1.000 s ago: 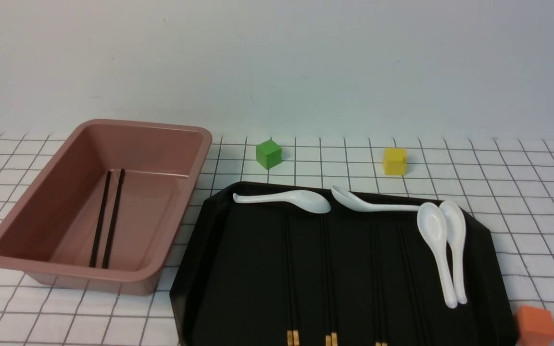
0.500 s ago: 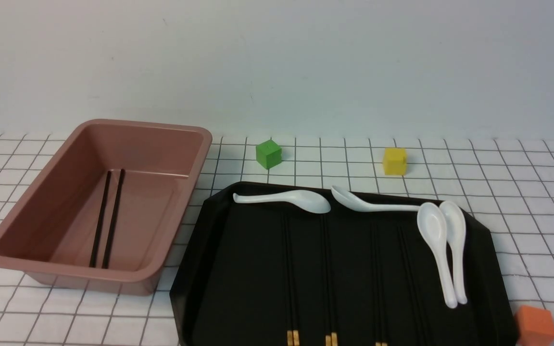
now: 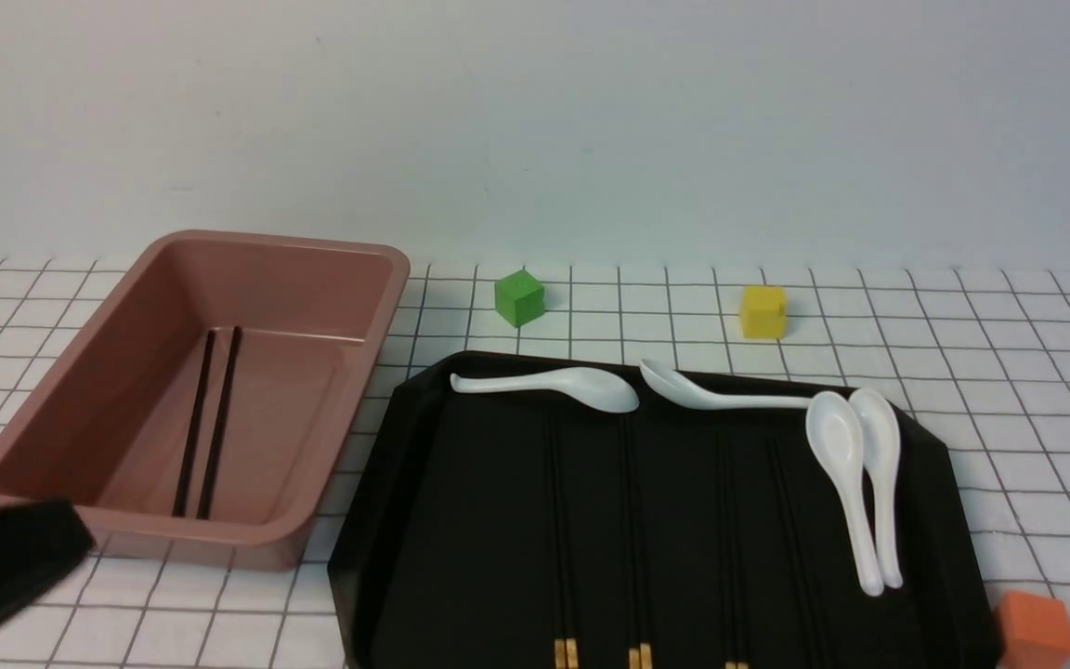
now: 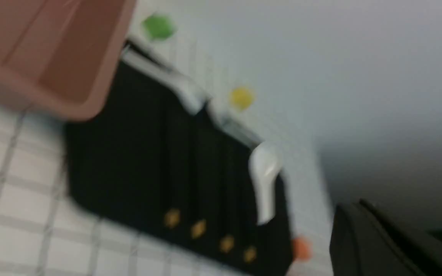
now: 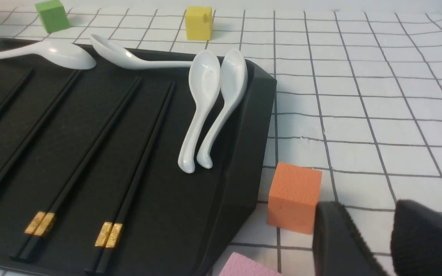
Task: On white black tablecloth take chopsticks from black tray and put them in box.
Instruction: 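Reach over to the black tray and grasp a pair of chopsticks with the left gripper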
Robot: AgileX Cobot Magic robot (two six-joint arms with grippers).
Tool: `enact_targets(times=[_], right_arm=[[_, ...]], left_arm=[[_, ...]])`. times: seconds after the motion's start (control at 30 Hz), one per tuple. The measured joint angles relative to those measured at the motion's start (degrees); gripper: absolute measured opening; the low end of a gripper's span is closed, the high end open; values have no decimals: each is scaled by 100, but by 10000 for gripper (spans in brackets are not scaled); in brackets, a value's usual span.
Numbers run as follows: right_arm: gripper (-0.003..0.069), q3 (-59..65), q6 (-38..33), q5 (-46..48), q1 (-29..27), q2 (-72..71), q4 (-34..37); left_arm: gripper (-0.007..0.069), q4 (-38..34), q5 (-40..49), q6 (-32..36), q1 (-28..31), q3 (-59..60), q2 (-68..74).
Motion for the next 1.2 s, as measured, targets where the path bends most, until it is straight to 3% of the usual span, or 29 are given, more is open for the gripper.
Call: enact_targets(times=[0.17,0.3,0.47,0.5,0.57,0.83,1.03,1.2], right_arm=[[240,0,0,0,0,0,0],[240,0,0,0,0,0,0],[240,0,0,0,0,0,0],[240,0,0,0,0,0,0],[240,0,0,0,0,0,0],[240,0,0,0,0,0,0],[240,0,0,0,0,0,0],[240,0,0,0,0,0,0]], left_arm=[[-13,372,1633,174,-7,-801,2335],[6,-185,1508,773,-465,-1097,3659],[78,-353,859,836,-1569,-1409,4688],[116,-193,569,669,-2052,-1635,5148],[166,82,322,349,-2477,-1902,5603],[298,1862,156,-1121,-3603,-3423,7282],[308,3131,274,-2031,-3878,-4202,7928],[309,3748,130,-2249,-3885,-4409,8128]])
